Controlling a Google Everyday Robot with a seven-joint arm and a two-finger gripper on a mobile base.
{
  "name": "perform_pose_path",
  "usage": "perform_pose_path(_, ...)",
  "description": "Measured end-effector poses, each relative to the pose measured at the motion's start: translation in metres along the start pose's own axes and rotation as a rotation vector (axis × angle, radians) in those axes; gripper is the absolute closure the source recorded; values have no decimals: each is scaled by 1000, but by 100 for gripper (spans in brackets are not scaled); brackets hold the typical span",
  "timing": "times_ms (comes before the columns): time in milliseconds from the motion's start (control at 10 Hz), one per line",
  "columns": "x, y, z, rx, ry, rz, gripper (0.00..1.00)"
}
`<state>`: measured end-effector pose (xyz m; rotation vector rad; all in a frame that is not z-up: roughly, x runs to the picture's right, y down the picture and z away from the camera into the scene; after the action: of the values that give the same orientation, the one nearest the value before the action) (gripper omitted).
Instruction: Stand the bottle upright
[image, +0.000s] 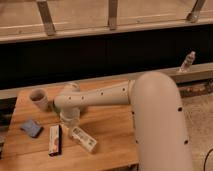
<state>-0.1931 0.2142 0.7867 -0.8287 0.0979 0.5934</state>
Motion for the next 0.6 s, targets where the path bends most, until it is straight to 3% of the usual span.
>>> perform_pose_path(600, 2, -11, -76, 86, -131, -15, 100)
